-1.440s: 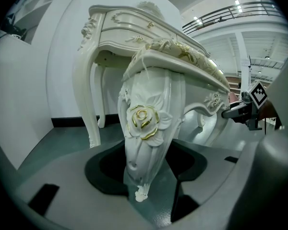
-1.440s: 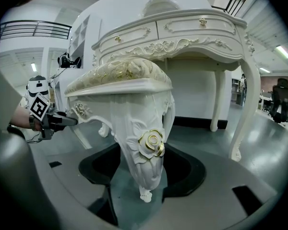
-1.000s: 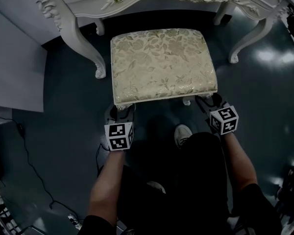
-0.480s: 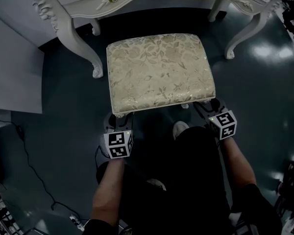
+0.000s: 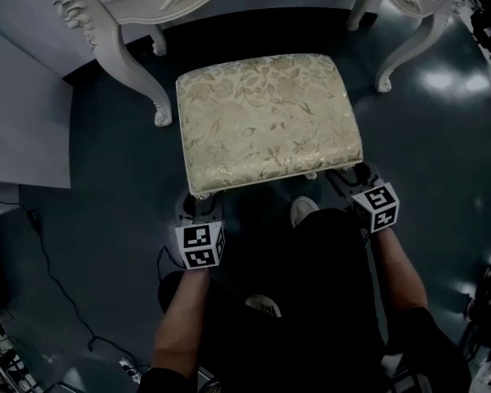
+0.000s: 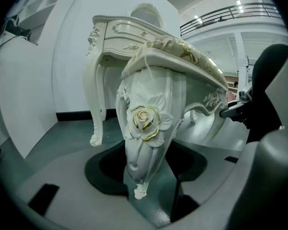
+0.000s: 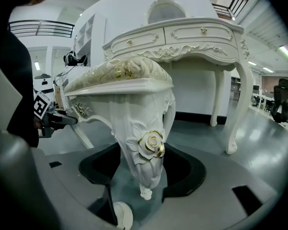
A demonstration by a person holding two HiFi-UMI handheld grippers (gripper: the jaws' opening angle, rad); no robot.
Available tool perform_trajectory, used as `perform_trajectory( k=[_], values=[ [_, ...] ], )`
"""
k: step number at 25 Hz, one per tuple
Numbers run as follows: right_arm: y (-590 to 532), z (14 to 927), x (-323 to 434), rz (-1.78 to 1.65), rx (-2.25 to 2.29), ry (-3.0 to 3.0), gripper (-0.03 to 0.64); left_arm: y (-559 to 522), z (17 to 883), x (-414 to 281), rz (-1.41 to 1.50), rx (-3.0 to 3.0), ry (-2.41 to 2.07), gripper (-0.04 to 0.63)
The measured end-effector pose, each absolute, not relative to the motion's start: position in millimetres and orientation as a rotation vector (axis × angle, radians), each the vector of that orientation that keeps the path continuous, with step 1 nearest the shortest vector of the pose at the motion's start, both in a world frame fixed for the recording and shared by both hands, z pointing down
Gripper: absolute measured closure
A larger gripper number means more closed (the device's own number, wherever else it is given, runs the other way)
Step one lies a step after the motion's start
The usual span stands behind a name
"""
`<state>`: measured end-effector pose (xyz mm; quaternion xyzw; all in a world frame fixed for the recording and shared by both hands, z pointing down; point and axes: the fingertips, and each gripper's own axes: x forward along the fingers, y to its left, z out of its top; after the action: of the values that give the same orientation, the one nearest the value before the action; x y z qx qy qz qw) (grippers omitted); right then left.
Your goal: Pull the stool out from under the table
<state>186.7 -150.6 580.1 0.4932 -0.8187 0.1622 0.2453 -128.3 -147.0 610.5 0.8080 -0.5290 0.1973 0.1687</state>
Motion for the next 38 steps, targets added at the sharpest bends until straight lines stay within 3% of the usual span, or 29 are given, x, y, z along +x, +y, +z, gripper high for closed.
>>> perform_trajectory(
  k=[38],
  values=[
    [-148.6,580.0,187.2,0.469,1.313,-2.237,0.324,-141.3,613.4,-128.8,0.600,2.273,-1.461,0.345]
  ],
)
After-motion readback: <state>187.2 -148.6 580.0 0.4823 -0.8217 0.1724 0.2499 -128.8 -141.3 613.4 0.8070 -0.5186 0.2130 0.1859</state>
